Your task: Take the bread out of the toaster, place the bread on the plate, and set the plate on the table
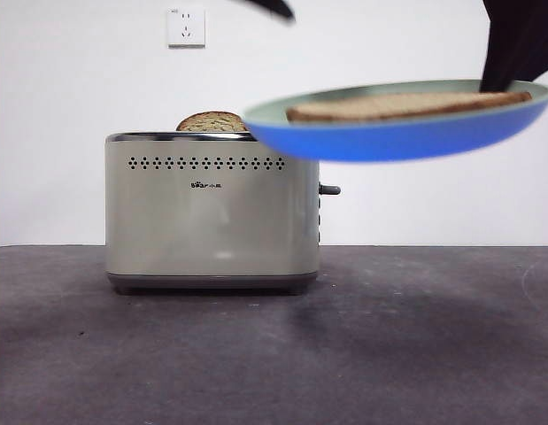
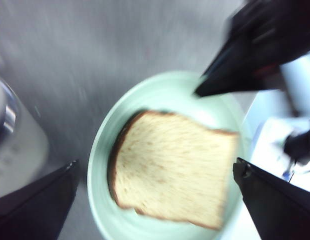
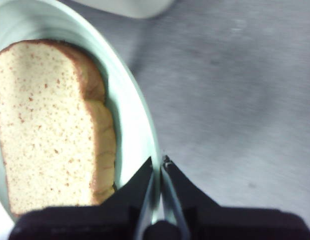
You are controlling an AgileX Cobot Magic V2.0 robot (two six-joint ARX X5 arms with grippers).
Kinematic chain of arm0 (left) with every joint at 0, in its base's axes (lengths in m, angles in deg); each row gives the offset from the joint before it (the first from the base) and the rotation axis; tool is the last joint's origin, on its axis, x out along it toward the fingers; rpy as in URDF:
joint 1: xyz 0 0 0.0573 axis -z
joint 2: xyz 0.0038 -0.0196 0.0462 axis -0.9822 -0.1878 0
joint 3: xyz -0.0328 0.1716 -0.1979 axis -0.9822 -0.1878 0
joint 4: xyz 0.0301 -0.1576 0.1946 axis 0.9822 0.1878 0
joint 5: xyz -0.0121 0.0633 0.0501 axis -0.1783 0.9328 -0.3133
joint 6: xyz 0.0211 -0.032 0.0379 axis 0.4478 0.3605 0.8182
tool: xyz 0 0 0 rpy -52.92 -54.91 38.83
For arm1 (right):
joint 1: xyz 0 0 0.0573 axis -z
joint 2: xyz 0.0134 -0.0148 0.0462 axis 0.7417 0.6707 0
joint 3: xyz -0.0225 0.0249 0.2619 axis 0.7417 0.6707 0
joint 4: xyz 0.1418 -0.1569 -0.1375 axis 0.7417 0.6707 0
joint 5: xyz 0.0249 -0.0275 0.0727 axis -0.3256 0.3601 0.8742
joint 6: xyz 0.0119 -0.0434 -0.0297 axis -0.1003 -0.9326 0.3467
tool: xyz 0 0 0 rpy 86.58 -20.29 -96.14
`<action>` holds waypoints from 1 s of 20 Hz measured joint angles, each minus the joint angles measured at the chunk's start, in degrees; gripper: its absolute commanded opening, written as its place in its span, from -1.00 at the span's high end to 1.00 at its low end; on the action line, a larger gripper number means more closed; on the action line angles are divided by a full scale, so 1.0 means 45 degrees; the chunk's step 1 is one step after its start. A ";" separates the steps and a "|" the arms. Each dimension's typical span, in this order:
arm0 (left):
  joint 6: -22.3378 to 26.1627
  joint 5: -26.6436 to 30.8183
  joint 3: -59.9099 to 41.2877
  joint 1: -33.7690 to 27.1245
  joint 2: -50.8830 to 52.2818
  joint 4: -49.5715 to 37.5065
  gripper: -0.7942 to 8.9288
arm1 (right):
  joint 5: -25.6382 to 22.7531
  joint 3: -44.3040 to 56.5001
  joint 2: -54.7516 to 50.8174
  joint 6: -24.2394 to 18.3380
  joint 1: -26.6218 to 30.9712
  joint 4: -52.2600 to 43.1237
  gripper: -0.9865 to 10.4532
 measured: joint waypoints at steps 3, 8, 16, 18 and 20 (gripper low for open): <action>-0.0005 0.0000 0.0000 0.0000 0.1928 -0.0840 -0.26 | -0.0233 0.0000 0.0364 -0.0053 0.0262 0.0248 0.86; 0.0000 0.0209 0.0000 0.0000 0.5110 -0.2055 -0.26 | -0.0257 0.0000 0.1656 -0.0073 0.0398 0.0243 0.86; 0.0063 0.2239 0.0000 0.0000 0.7854 -0.1166 -0.26 | -0.0189 0.0000 0.4668 -0.0165 0.0393 -0.0491 0.86; 0.0185 0.2739 0.0000 0.0000 0.8111 -0.0369 -0.26 | 0.0165 0.0000 0.5314 -0.0165 0.0384 -0.1001 0.86; 0.0248 0.2963 0.0000 0.0000 0.8228 0.0350 -0.26 | 0.0466 -0.0005 0.5867 -0.0160 0.0321 -0.1554 0.86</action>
